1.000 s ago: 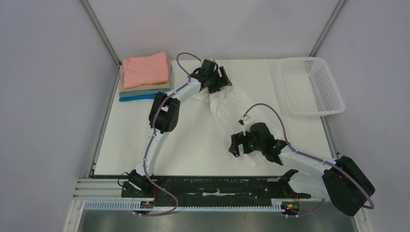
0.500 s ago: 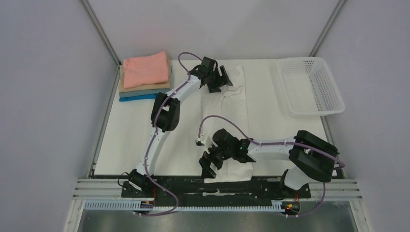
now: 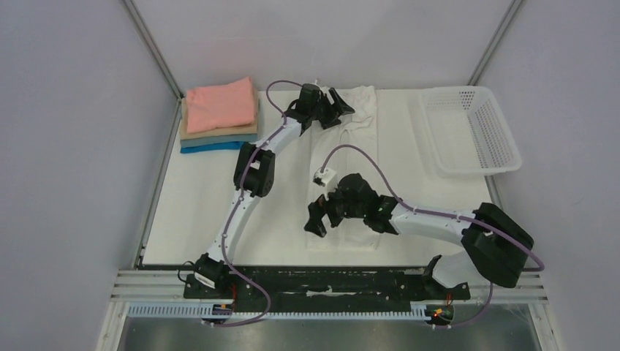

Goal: Fold and stack the t-shirts
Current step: Rotate the tshirt 90 degrees, then grab the bottom of the folded rectangular tshirt with both arms

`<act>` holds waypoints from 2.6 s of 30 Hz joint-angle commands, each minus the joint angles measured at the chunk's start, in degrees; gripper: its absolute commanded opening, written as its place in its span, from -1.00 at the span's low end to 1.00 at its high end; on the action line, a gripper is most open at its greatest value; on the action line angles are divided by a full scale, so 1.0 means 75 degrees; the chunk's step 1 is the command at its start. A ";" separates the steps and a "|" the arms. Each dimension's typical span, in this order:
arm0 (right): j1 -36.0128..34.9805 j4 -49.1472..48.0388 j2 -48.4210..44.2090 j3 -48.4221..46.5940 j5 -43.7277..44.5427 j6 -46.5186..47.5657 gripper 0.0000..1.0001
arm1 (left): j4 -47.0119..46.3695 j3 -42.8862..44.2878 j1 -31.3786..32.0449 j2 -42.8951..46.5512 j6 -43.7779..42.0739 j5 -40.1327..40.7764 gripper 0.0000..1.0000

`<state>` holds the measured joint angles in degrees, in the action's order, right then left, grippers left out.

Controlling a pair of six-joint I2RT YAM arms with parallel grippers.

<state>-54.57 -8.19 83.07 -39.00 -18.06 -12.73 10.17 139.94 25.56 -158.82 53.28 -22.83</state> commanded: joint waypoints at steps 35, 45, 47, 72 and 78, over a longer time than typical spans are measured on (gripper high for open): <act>0.0630 0.2968 -0.4544 0.2016 0.3903 -0.1584 0.96 | 0.0880 -0.1351 0.0586 0.3841 -0.2911 0.0734 0.72; 0.1144 0.3390 -0.5137 0.2582 0.4984 -0.2309 0.96 | -0.0440 -1.0612 0.2141 1.0390 -0.2556 0.3583 0.71; 0.1183 0.3308 -0.5231 0.2777 0.4785 -0.2325 0.92 | -0.0589 -1.1849 0.2791 1.1241 -0.2107 0.4350 0.75; 0.1190 0.2810 -0.5483 0.4046 0.3780 -0.3098 -0.14 | 0.0306 -1.4040 0.4905 1.0505 0.0154 0.5259 0.07; 0.1192 0.3110 -0.5853 0.4236 0.3687 -0.3212 -0.43 | 0.0070 -1.4267 0.5078 1.0355 0.0397 0.4955 -0.18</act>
<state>-45.58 10.79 40.21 -9.10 10.76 -35.22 11.20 35.24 62.52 -79.88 52.31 14.72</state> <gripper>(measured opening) 0.340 0.462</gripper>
